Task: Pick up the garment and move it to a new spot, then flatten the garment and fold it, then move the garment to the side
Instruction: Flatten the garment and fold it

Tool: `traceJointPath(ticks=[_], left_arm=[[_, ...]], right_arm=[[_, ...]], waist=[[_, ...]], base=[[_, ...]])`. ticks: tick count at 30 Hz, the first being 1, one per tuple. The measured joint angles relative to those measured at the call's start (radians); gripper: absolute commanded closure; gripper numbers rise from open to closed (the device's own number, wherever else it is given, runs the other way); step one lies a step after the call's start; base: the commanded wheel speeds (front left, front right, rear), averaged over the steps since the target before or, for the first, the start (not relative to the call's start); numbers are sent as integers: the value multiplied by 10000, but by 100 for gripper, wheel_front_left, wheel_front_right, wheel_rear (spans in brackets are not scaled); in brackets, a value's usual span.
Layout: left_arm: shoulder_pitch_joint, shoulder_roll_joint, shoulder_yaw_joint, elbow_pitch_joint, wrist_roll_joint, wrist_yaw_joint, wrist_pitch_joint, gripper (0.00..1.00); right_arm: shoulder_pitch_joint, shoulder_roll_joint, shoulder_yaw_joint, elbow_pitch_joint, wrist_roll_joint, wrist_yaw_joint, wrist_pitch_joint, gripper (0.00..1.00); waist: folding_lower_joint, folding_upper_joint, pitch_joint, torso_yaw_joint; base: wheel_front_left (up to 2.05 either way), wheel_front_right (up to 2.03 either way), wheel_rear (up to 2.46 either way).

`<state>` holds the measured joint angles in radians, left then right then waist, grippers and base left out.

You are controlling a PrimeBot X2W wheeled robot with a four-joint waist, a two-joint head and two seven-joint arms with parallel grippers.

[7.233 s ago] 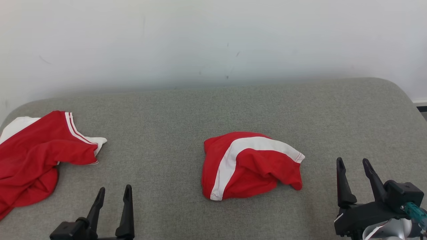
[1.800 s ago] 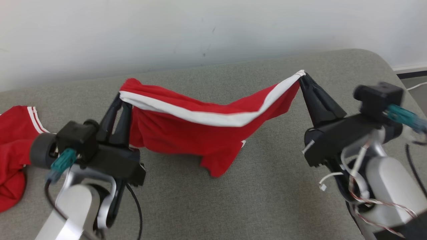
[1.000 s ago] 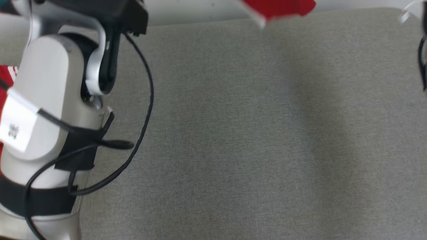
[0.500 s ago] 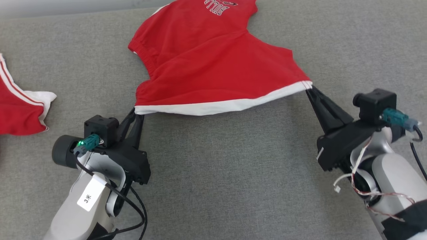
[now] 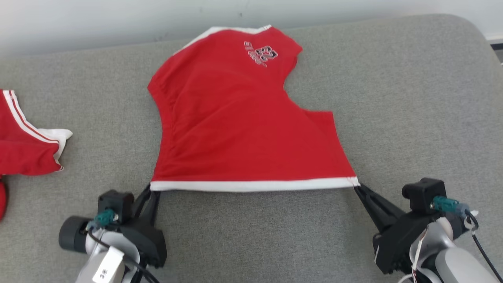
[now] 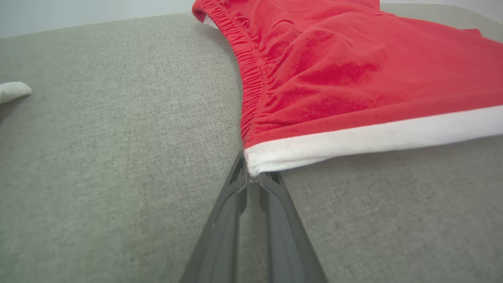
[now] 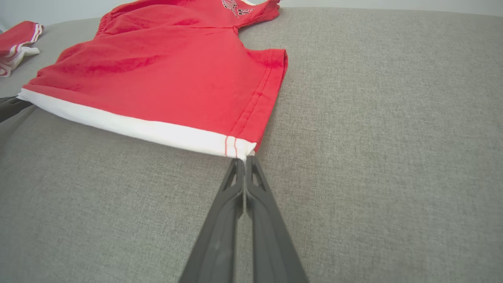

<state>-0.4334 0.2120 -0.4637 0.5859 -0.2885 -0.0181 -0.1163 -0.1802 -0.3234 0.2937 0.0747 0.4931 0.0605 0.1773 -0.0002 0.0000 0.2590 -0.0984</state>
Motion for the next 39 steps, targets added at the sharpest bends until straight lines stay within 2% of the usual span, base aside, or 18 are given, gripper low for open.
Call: traceJointPath(ticks=[18,27,34,39], left_arm=[[2176,199,305,-688,-299,709,-359,100],[3266,391,372,-1461,-303,941,-525,100],[4075,366,433,-2008,-366,1072,-529,100],[4446,272,420,-2339,-378,1118,-510,100]], right_arm=[[2940,-554,146,-1956,790,-439,1701,100],[3638,-848,-6,-2801,1174,-669,2382,100],[4219,-1074,-115,-3267,1321,-884,2855,100],[4461,-1338,-378,-3312,1697,-913,3095,100]], waist=[[0,-1,-803,-52],[1,-1,-928,-164],[1,-1,-1163,-160],[1,0,-1217,-50]], base=[[0,0,0],[0,0,0],[0,0,0],[0,0,0]])
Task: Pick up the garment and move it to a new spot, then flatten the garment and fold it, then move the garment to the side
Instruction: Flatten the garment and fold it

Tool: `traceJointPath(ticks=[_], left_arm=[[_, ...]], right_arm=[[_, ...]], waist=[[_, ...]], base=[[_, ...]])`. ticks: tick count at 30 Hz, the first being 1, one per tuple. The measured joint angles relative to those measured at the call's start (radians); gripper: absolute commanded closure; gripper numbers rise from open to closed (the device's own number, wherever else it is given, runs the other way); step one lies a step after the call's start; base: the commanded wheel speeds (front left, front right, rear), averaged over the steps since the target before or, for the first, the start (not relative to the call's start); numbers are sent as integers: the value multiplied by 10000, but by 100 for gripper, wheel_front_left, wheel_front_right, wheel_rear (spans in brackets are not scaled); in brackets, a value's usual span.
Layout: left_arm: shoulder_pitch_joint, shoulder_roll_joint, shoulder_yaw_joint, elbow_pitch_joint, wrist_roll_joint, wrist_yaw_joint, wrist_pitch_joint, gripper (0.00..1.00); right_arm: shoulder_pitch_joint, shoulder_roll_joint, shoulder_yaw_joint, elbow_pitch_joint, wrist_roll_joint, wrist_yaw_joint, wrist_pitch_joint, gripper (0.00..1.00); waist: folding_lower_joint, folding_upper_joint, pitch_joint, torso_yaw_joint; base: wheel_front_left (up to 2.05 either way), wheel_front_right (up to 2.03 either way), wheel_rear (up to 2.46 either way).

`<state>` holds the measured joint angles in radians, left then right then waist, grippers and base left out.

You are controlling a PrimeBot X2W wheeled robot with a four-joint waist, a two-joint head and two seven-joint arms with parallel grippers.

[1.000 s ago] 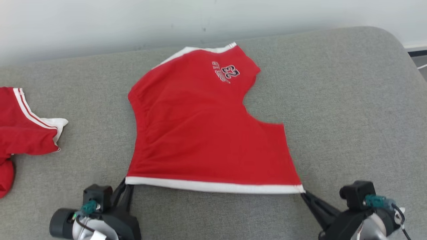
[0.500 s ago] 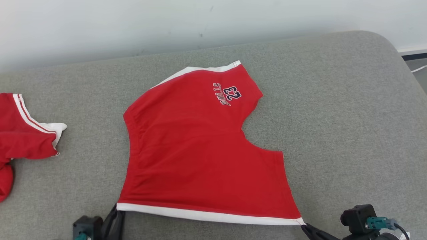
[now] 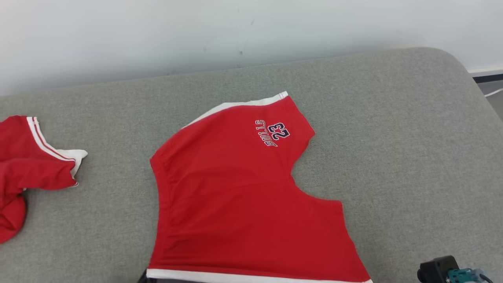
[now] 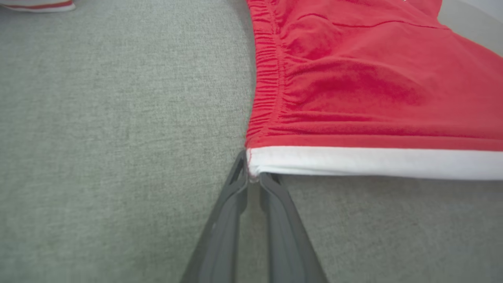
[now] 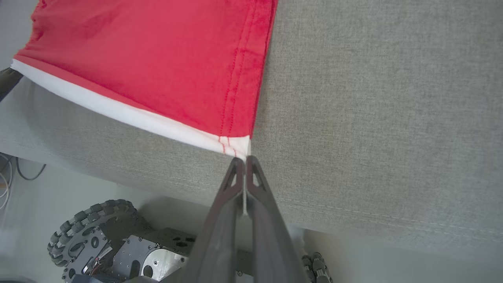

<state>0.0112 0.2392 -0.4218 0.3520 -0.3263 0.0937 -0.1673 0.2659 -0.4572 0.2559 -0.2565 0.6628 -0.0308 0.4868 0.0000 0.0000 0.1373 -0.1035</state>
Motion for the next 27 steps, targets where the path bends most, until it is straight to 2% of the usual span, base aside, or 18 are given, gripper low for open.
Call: traceJointPath(ticks=[8,9,10,11,14,19,25,27], left_arm=[[492,-15,127,-464,-17,31,224,100],[489,-19,130,-508,-17,31,274,55],[490,-17,142,-539,-17,50,288,0],[487,4,186,-556,-17,142,347,0],[489,196,280,-569,-15,207,508,0],[526,180,278,-727,-15,209,769,0],[655,184,456,-844,-15,215,974,0],[657,192,646,-913,-15,224,959,0]], right_arm=[[168,-238,-205,-44,291,58,326,100],[162,-270,-263,-36,316,59,322,83],[137,-288,-295,-31,332,61,330,50],[114,-314,-311,0,366,92,341,0],[110,-408,-389,169,546,92,426,0],[111,-357,-245,339,690,136,591,0],[96,-213,-268,552,1118,408,581,0],[82,-238,-483,663,1112,408,399,0]], waist=[[0,0,15,168],[0,0,13,187],[0,0,15,202],[0,0,18,210],[0,0,22,224],[0,0,16,231],[0,0,-50,288],[1,1,-114,326]], base=[[0,0,0],[0,0,0],[0,0,0],[0,0,0],[0,0,0],[0,0,0],[0,0,0],[0,0,0]])
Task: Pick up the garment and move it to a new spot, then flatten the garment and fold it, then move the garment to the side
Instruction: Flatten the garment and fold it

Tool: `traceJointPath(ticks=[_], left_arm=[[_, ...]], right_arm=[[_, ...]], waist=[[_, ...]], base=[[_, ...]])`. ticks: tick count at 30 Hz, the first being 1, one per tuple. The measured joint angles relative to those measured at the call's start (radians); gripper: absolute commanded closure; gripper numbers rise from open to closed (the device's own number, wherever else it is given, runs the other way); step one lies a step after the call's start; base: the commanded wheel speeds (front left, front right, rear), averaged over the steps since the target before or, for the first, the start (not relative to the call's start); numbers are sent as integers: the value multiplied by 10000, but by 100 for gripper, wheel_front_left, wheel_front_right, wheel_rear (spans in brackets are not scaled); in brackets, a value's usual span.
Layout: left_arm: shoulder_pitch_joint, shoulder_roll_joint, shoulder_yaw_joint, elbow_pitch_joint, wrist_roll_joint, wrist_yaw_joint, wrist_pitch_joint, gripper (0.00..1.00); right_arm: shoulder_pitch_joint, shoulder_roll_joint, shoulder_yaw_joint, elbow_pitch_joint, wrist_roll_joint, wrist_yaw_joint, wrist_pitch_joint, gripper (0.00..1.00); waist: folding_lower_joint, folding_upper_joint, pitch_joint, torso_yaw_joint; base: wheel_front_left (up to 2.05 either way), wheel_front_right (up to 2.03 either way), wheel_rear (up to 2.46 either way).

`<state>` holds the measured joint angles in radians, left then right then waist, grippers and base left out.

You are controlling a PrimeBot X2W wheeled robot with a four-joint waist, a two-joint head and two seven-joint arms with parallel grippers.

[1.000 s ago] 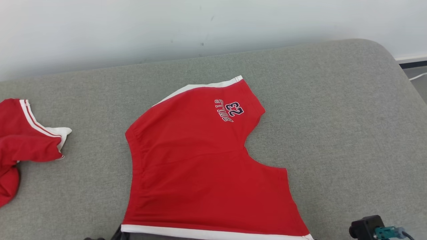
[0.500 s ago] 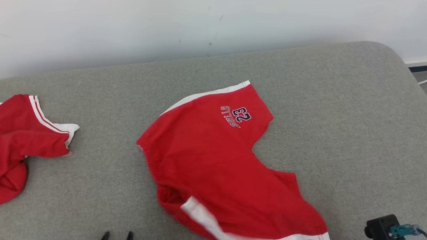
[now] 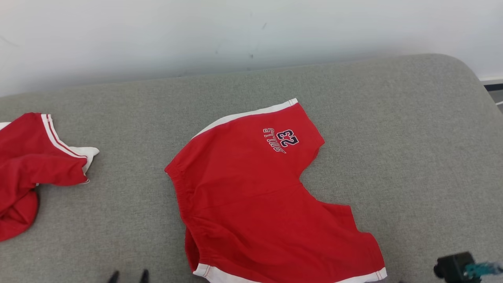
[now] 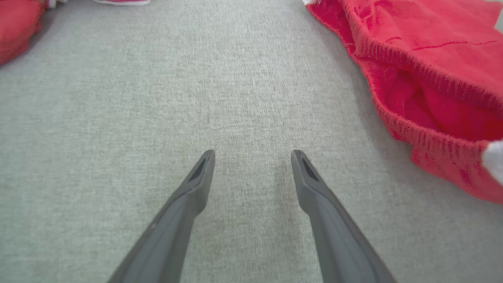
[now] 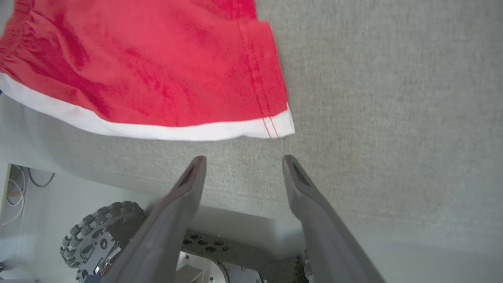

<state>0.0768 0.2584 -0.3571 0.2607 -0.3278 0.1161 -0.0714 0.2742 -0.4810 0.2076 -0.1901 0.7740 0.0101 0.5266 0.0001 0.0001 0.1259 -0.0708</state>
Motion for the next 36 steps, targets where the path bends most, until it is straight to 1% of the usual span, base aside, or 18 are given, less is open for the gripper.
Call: traceJointPath(ticks=[2,6,8,9,13,19,21,22,26,28,32,36], left_arm=[[0,-29,316,-242,0,73,-173,0],[-89,-209,809,-911,36,79,-765,0],[-248,-405,836,-1218,128,79,-1055,0],[-331,-510,834,-1400,174,79,-1197,0],[-543,-928,830,-1875,587,79,-1482,0],[-862,-1108,621,-2207,732,81,-1595,0],[-885,-1154,431,-2251,732,61,-1597,0],[-882,-1181,374,-2265,725,56,-1609,0],[-837,-1162,234,-2334,721,-92,-1672,0],[-834,-1145,186,-2207,708,-203,-1670,0],[-773,-1041,205,-2063,637,-278,-1670,0],[-500,-943,301,-1942,585,-272,-1572,0]], right_arm=[[-190,21,-213,-79,-42,-13,-301,0],[-1037,522,-583,-640,-487,-299,-1152,0],[-1379,880,-677,-788,-568,-391,-1616,0],[-1503,1078,-723,-851,-660,-568,-1839,0],[-2050,1601,-792,-750,-1212,-805,-2755,0],[-2292,2301,-1049,-221,-1762,-1072,-4126,0],[-2333,2591,-1133,-2,-1824,-1085,-4562,0],[-2372,2769,-1225,81,-1824,-1158,-4805,0],[-2474,3235,-1457,474,-1866,-1174,-5547,0],[-2574,3315,-1475,805,-1931,-1206,-5806,0],[-2651,3407,-1638,1294,-2059,-1258,-6215,0],[-2648,3496,-1674,1588,-2123,-1260,-6516,0]], waist=[[0,0,-74,37],[0,0,-243,105],[0,0,-334,137],[0,0,-381,151],[0,0,-608,191],[-1,-1,-980,264],[-1,0,-1080,295],[0,0,-1124,313],[-1,-1,-1205,356],[0,0,-1226,369],[-1,-1,-1307,452],[-1,0,-1382,534]], base=[[0,0,0],[0,0,0],[0,0,0],[0,0,0],[0,0,0],[0,0,0],[0,0,0],[0,0,0],[0,0,0],[0,0,0],[0,0,0],[0,0,0]])
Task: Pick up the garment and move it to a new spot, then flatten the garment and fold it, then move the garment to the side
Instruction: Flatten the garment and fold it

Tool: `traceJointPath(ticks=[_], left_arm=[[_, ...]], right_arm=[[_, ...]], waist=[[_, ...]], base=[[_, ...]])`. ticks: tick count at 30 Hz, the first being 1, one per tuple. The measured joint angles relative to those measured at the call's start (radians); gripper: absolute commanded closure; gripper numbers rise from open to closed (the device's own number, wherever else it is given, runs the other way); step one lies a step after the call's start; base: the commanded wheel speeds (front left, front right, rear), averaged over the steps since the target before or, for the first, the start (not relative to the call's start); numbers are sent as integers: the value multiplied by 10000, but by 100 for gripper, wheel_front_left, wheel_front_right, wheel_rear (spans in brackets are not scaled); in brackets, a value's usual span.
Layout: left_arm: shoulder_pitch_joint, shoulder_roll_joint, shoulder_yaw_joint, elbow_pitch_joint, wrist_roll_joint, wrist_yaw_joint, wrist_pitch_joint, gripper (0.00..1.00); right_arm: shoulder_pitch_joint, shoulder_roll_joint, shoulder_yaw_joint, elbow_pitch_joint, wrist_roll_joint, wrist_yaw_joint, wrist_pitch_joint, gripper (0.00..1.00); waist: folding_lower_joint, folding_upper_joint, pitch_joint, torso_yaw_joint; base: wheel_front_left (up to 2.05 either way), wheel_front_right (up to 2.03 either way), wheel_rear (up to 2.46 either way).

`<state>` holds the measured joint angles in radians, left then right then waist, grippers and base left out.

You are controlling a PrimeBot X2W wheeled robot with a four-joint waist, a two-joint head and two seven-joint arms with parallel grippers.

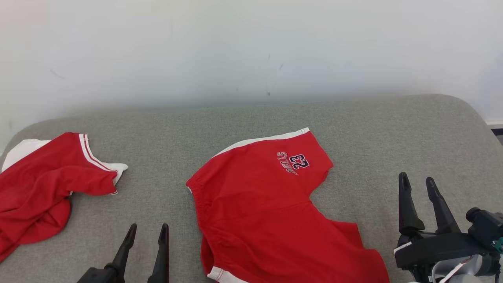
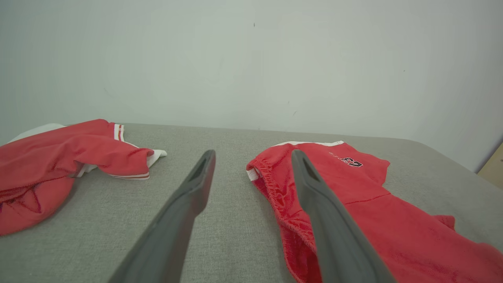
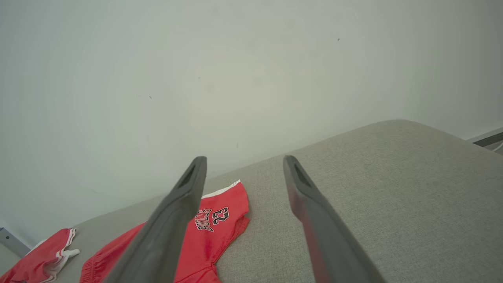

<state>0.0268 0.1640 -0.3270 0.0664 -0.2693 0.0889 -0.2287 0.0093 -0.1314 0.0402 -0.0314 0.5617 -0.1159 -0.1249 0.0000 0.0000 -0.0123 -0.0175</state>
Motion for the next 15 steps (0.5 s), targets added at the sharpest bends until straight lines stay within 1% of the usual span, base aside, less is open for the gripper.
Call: traceJointPath(ticks=[10,15], left_arm=[[333,268,247,207,-174,12,525,0],[339,268,221,178,-196,46,702,0]], right_arm=[[-2,17,94,362,-140,2,-314,0],[-2,4,201,520,-194,17,-353,0]], waist=[[0,-1,-17,51],[0,-1,24,90]], base=[[0,0,0],[0,0,0]])
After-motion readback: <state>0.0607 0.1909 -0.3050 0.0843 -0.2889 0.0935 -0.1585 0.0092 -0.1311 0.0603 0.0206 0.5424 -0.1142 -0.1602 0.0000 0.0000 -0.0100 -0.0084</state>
